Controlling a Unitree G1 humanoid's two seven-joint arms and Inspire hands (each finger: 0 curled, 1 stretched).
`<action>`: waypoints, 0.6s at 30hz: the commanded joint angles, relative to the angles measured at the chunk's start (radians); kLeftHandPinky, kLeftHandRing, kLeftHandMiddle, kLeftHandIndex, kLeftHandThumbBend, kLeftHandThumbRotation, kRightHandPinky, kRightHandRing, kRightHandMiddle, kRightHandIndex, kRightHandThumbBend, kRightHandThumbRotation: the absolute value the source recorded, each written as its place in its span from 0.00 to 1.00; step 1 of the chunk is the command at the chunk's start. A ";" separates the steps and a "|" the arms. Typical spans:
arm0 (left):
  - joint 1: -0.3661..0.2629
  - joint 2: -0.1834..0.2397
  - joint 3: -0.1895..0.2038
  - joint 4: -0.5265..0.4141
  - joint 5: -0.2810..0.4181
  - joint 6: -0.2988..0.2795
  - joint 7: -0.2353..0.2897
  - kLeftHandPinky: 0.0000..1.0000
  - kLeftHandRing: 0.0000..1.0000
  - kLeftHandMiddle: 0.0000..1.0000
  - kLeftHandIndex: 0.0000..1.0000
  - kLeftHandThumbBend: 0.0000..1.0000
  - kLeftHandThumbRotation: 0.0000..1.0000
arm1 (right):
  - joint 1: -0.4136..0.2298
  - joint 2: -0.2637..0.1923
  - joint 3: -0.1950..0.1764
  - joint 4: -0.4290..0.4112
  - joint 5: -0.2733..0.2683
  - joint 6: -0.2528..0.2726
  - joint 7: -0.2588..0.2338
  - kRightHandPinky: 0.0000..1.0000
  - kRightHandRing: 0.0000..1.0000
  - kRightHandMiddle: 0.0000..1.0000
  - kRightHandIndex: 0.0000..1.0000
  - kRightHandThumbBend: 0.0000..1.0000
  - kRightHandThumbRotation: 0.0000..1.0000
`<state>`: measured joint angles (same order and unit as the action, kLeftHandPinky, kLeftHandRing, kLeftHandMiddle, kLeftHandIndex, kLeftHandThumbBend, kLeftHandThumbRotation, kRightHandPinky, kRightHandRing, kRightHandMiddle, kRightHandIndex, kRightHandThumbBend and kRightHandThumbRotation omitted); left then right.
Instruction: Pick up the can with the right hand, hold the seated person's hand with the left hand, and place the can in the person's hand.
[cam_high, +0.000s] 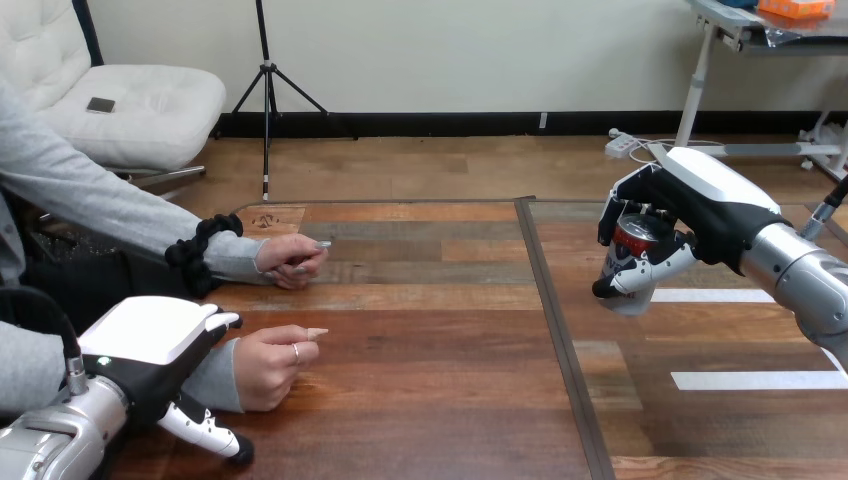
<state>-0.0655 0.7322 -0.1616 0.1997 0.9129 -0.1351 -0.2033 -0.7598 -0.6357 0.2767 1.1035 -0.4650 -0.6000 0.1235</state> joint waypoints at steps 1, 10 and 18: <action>-0.040 0.038 -0.011 0.035 0.015 0.016 0.024 0.81 0.89 0.90 0.86 1.00 0.41 | -0.038 -0.028 -0.043 -0.037 0.035 0.000 -0.002 0.35 0.39 0.42 0.43 0.76 0.00; -0.043 0.041 -0.017 0.042 0.011 0.017 0.033 0.79 0.86 0.87 0.84 1.00 0.38 | -0.036 -0.028 -0.047 -0.036 0.037 -0.009 -0.002 0.34 0.38 0.42 0.43 0.76 0.00; -0.048 0.038 -0.019 0.058 0.005 0.012 0.054 0.77 0.84 0.85 0.82 1.00 0.33 | -0.036 -0.027 -0.050 -0.037 0.047 -0.006 0.009 0.34 0.38 0.42 0.43 0.75 0.00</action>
<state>-0.0813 0.7345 -0.1721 0.2178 0.9125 -0.1350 -0.1675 -0.7596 -0.6357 0.2685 1.1035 -0.4491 -0.5965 0.1367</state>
